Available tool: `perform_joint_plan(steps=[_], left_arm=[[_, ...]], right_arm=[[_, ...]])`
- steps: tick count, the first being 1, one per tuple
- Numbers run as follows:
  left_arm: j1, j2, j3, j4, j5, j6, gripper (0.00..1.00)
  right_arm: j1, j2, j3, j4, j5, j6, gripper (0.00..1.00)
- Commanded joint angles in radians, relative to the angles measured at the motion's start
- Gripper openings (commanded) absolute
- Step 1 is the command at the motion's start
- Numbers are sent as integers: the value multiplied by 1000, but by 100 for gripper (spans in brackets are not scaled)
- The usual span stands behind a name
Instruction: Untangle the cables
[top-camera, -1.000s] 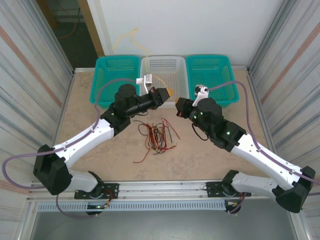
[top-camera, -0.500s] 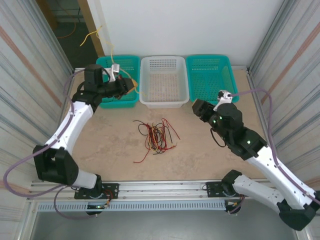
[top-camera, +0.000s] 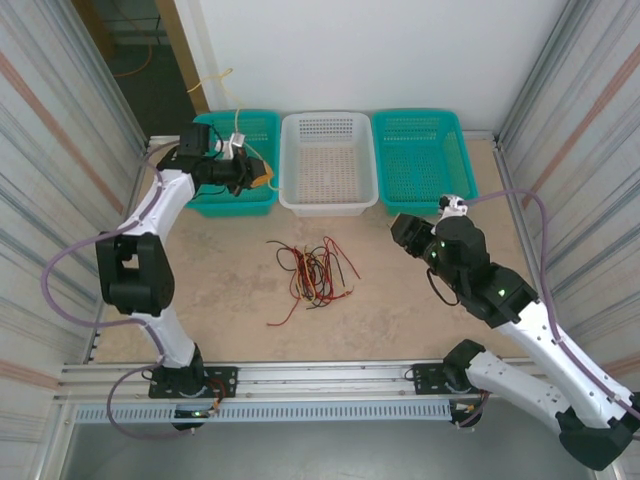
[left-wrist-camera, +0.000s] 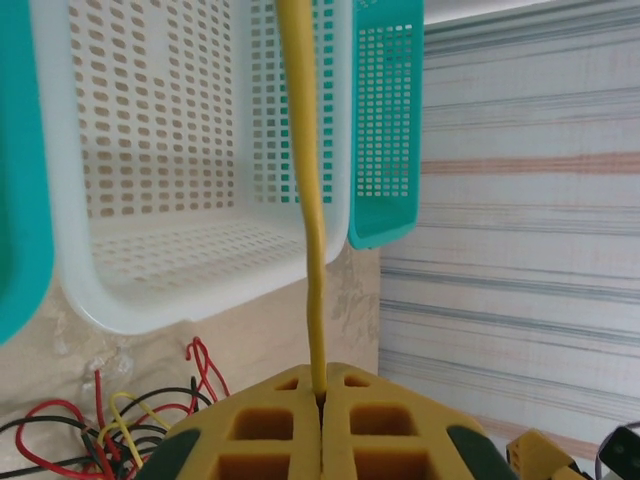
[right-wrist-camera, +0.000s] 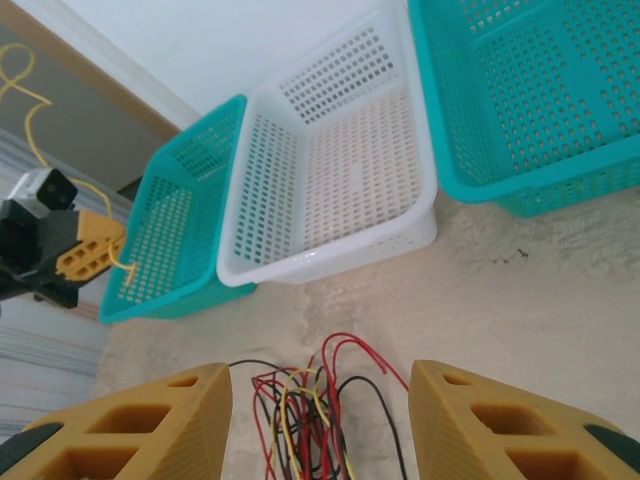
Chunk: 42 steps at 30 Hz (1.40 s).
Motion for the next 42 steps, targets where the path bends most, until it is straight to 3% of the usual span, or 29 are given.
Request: perform_joint_plan(steps=[1,2,5,10,16,20,23,28,30,33,37,42], left_arm=[[37,59,76,-65,42,46,13],[46,78,86,-60,43,40,19],[64,143,118,-55,76,3,51],[38,124,107,-50,63,24,69],[38,4,48,-125,-58,62,71],[8,-130,-12,-195,-224,92,70],[-75,-266,-105,-135,-318,99,70],[-287,-416,-237,-175,-576,218,72],[-317,-434,-289,-211,-556,218,63],[-323,-466,-378,-215,-465,194,52],[-383,-532,-492,-173,-503,170,53],[-415,-512,-580,-126,-521,111,52]], right_arm=[[-2,-30,-9,-34,17,11,49],[-2,-34,-9,-39,20,9,49],[-1,-46,-7,-51,25,5,49],[-1,-56,-6,-72,21,-4,49],[-1,-62,0,-79,23,-14,49],[-2,-38,12,-77,9,-32,50],[-2,15,27,-90,-12,-40,51],[10,144,44,-89,-100,-43,53],[28,210,50,-89,-138,-51,62],[51,323,43,-75,-214,-67,62],[99,450,16,-1,-307,-75,54],[157,570,40,48,-311,-75,52]])
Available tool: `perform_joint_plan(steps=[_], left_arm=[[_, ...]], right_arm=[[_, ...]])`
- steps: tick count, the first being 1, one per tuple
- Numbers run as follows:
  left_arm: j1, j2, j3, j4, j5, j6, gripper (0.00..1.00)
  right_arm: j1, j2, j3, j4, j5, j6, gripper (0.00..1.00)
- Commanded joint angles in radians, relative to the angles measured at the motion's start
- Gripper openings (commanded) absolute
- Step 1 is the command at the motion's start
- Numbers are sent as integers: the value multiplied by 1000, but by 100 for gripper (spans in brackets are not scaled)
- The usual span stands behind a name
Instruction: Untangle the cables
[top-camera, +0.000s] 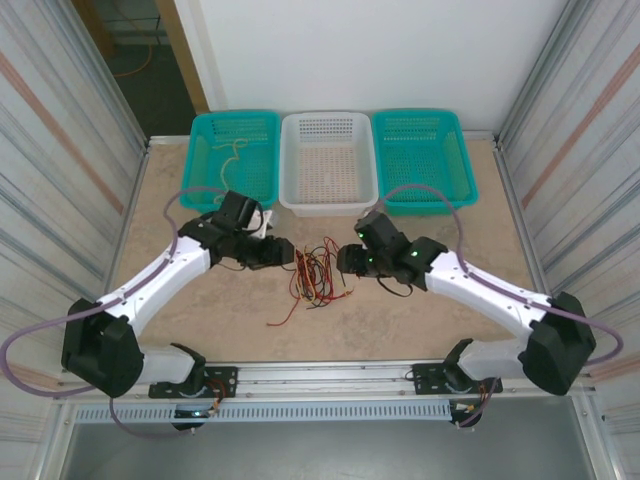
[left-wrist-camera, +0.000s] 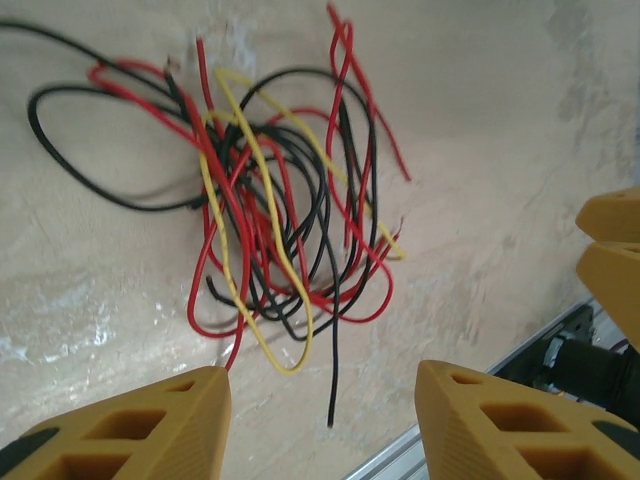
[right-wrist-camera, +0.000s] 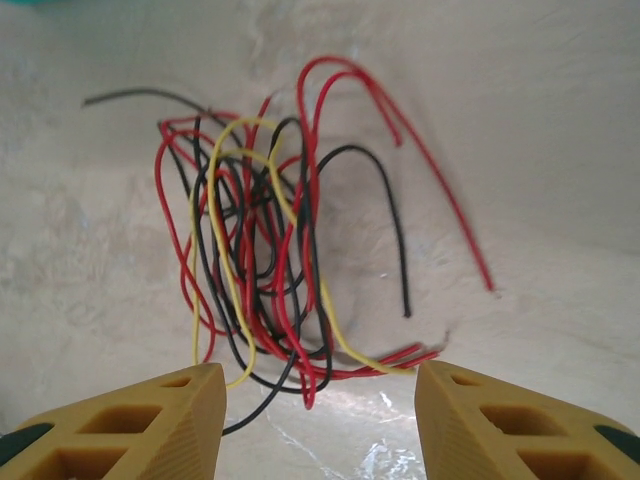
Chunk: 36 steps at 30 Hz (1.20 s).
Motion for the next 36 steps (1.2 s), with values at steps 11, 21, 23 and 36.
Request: perform_joint_plan(steps=[11,21,23,36], left_arm=[[-142,119,10,117,-194,-71,41],[-161,281,106,122,-316,-39,27],[-162,302,115,117,-324,-36,25],[-173,252,86,99,-406,-20,40]], right_arm=[[55,193,99,-19,7,-27,49],[54,114,96,-48,48,-19,49],[53,101,94,-48,50,-17,49],[48,91,111,-56,85,19,52]])
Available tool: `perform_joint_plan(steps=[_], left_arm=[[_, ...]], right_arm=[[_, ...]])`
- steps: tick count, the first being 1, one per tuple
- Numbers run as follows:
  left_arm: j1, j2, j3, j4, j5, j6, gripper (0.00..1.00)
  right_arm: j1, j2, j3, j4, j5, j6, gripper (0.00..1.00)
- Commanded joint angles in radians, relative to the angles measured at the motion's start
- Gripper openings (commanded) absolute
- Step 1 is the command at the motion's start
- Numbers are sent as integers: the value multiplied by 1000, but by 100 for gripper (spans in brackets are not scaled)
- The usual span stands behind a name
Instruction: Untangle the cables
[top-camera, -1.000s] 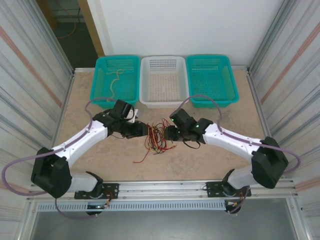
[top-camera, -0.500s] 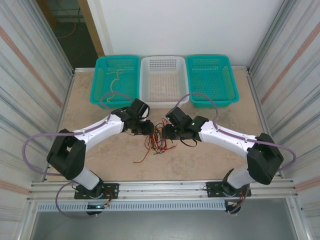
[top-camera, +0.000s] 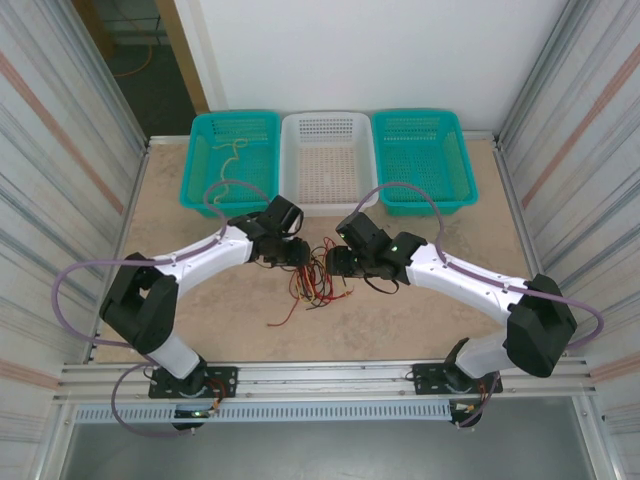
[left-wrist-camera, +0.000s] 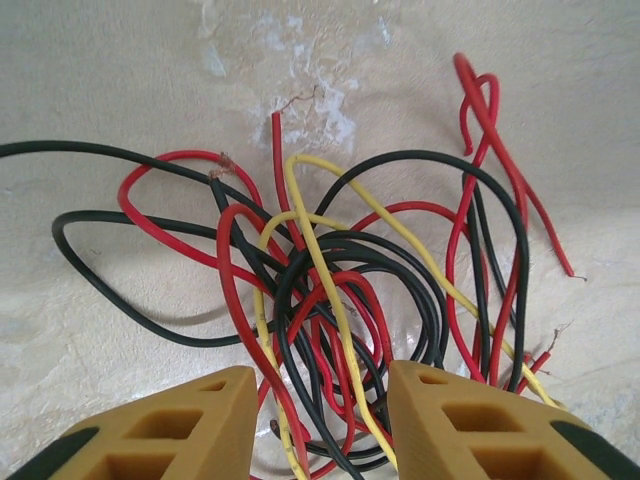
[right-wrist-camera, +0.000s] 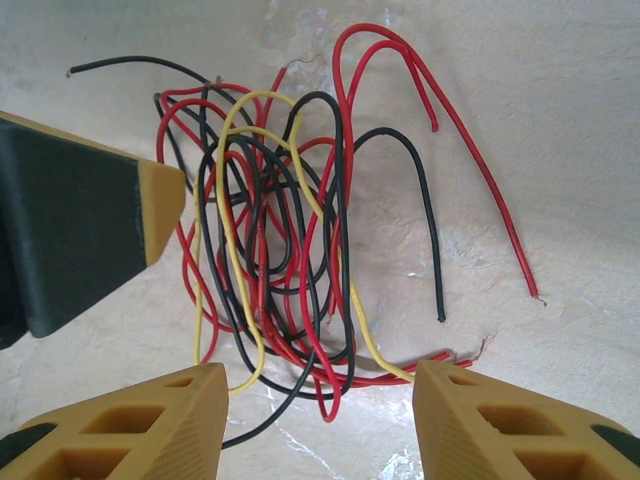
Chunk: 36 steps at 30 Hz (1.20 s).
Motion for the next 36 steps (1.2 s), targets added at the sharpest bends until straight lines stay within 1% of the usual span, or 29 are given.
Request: perform_joint_plan(steps=[1,2,3,4,5,6,7,10,13,17,19,20,23,25,27,33,36], left_arm=[[-5,-15,-4,-24,-48,22,39],[-5,-6,1,-30,-50,21,39],[-5,1,7,-39,-57,20,38],[-4,6,9,-43,-61,23,38],[-4,6,10,-44,-66,22,37],[-4,6,9,-38,-65,22,37],[-2,6,9,-33,-62,24,37],[5,18,6,-23,-55,25,34],[13,37,-2,-4,-35,22,27],[14,65,3,8,-27,22,22],[14,75,8,6,-27,23,21],[14,74,11,3,-23,21,19],[12,37,13,0,-8,9,0],[-3,-20,15,-2,-7,2,0],[-18,-81,21,6,19,5,0],[-43,-226,74,5,191,37,0],[-44,-282,103,-4,238,42,0]], right_arm=[[5,-17,45,-54,85,41,53],[13,-13,62,-90,130,71,59],[13,-8,80,-114,131,86,64],[16,-4,89,-120,134,75,67],[28,-5,97,-136,182,77,70],[43,-12,97,-147,243,92,70],[52,-18,89,-141,271,87,70],[52,-52,55,-119,293,91,70],[42,-79,35,-111,274,94,69],[30,-106,18,-94,226,66,66],[28,-124,5,-75,204,56,65],[29,-135,-1,-66,198,51,65],[26,-172,-22,-38,183,40,65],[25,-200,-43,1,156,25,65],[25,-226,-65,44,127,10,67],[24,-256,-69,134,45,-35,77],[22,-248,-45,153,28,-39,78]])
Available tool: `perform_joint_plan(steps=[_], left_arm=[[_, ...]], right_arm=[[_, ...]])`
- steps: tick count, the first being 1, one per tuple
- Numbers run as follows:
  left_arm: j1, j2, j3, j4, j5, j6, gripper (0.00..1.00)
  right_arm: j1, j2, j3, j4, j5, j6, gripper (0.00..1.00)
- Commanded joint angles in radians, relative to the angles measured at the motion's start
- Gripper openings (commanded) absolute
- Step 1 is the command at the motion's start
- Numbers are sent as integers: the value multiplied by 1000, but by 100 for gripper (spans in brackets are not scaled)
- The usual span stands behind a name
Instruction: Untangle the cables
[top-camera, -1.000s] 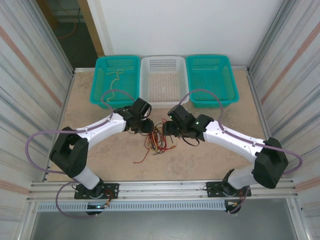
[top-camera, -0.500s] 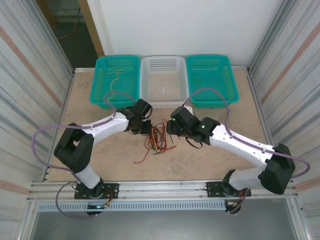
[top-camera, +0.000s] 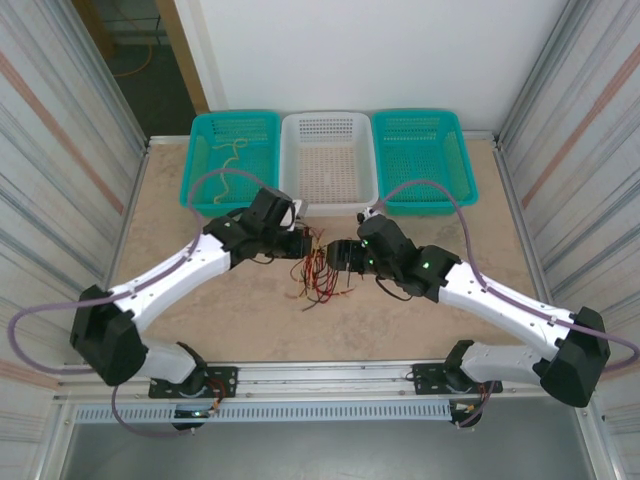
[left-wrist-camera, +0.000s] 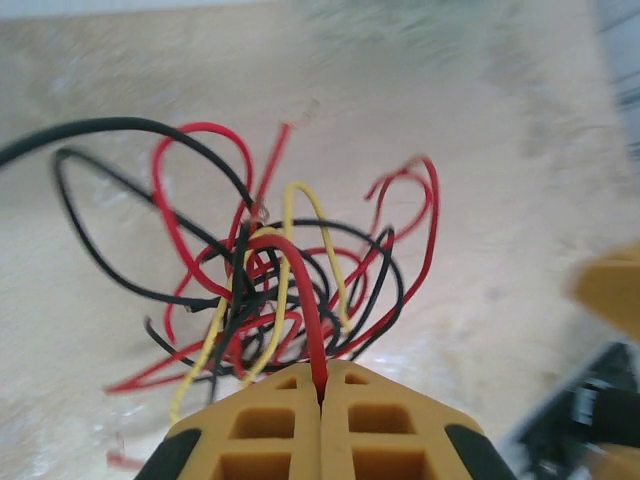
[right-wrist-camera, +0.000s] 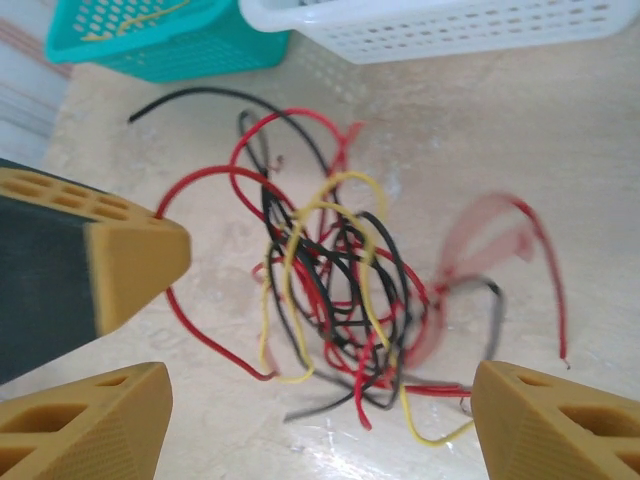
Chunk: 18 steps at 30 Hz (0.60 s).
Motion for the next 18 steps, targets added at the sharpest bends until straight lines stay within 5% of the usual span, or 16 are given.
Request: perform_joint_plan(steps=[1,18], left_arm=[[-3,-70,55,0,96,22,0],[-4,-185,198,93,399,6,0]], right_arm=[[-9,-5,36,51,-40,-33,78],[-86,45,31,56,-48,44,68]])
